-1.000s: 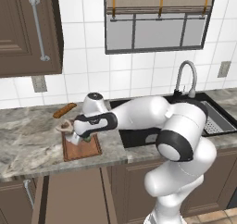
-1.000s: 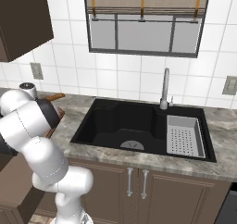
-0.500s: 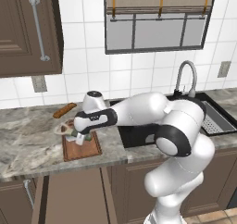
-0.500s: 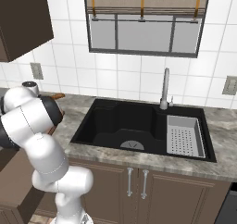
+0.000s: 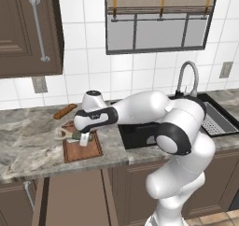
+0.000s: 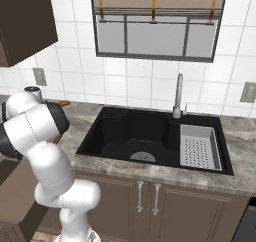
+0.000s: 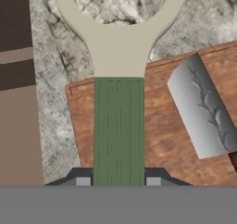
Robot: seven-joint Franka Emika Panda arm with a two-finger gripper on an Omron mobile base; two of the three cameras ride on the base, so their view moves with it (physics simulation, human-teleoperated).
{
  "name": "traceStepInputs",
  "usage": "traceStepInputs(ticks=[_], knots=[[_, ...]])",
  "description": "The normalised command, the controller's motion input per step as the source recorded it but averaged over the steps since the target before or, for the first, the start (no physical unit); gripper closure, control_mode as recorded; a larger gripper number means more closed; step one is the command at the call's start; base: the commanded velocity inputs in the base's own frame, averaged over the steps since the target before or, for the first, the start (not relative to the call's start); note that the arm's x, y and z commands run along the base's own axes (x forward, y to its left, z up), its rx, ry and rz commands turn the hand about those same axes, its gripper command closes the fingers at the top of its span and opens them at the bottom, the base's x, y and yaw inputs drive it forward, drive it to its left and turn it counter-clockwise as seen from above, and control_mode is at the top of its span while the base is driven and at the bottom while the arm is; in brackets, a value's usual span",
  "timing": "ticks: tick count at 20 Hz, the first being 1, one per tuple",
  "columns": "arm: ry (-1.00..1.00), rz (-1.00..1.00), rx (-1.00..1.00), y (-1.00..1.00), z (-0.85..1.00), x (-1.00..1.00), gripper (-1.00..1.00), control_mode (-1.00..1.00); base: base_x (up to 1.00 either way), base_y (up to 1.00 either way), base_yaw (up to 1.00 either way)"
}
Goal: Open the drawer on the left and place the cutting tools on the cutting board.
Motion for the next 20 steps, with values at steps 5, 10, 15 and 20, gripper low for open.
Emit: traceStepInputs(ticks=[5,10,15,20], knots=[[0.00,0.16,-0.02,-0.02,-0.02,0.00,1.00,-1.00,0.00,0.00,0.00],[0.00,0.13,0.00,-0.15,-0.05,0.00,1.00,-1.00,0.00,0.00,0.00],[0.00,0.12,0.00,-0.19,-0.08,0.00,1.00,-1.00,0.00,0.00,0.00],[0.00,0.09,-0.01,-0.01,-0.14,0.00,1.00,-1.00,0.00,0.00,0.00]])
